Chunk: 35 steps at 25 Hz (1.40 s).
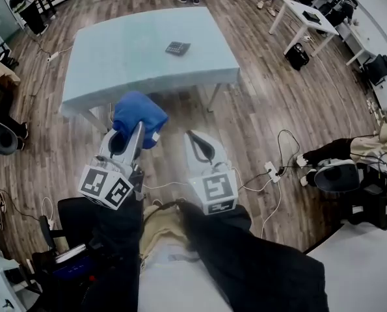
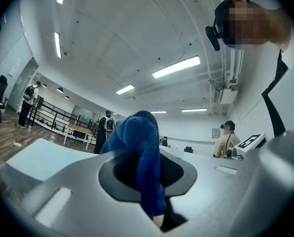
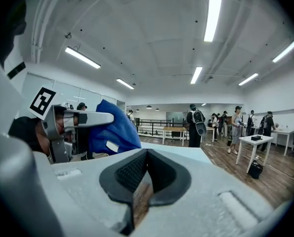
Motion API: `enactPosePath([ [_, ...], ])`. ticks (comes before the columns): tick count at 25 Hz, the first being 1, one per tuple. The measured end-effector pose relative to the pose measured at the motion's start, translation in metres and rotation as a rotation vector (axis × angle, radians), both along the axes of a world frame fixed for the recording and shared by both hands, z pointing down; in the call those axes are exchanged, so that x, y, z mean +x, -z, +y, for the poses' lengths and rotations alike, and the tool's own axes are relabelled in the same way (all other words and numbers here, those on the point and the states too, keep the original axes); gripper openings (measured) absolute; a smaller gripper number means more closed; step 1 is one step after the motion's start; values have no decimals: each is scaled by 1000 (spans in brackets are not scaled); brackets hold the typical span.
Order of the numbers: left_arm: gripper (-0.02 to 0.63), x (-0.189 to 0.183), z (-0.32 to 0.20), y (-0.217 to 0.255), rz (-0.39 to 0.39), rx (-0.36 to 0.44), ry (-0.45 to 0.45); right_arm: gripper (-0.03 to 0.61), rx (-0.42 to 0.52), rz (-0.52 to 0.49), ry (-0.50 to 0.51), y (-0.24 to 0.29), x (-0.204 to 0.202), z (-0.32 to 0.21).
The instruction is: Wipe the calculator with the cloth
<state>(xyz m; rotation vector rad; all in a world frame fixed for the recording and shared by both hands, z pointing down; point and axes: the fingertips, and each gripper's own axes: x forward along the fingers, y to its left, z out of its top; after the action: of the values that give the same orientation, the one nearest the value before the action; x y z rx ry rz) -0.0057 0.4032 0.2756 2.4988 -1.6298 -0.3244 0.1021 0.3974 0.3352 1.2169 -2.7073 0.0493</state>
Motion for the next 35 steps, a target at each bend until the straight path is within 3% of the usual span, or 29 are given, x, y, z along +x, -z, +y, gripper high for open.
enactPosePath([
  [9, 61, 11, 0, -25, 4, -35, 43, -3, -14, -45, 68, -16, 18, 7],
  [17, 61, 12, -15, -34, -1, -74, 37, -3, -64, -48, 55, -33, 25, -5],
  [27, 61, 12, -99, -34, 11, -41, -36, -2, -50, -1, -66, -31, 45, -73],
  [35, 61, -16, -169, -45, 24, -71, -47, -2, 0, -32, -107, -22, 14, -149],
])
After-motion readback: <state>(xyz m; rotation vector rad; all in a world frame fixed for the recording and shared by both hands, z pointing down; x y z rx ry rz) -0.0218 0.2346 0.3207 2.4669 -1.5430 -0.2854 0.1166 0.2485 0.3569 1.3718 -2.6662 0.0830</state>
